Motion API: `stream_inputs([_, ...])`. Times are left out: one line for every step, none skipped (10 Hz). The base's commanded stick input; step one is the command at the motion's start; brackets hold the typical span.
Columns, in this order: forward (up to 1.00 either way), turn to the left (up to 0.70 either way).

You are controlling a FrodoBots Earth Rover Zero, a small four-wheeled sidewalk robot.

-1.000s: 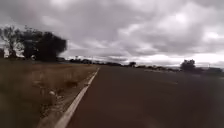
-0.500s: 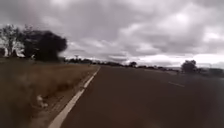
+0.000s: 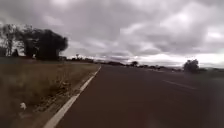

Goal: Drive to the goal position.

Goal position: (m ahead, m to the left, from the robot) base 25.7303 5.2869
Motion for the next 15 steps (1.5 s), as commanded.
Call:
stream_inputs([0.85,0.00])
stream_inputs([0.85,0.00])
stream_inputs([0.85,0.00])
stream_inputs([0.85,0.00])
stream_inputs([0.85,0.00])
stream_inputs([0.85,0.00])
stream_inputs([0.85,0.00])
stream_inputs([0.85,0.00])
stream_inputs([0.85,0.00])
stream_inputs([0.85,0.00])
stream_inputs([0.85,0.00])
stream_inputs([0.85,0.00])
stream_inputs([0.85,0.00])
stream_inputs([0.85,0.00])
stream_inputs([0.85,0.00])
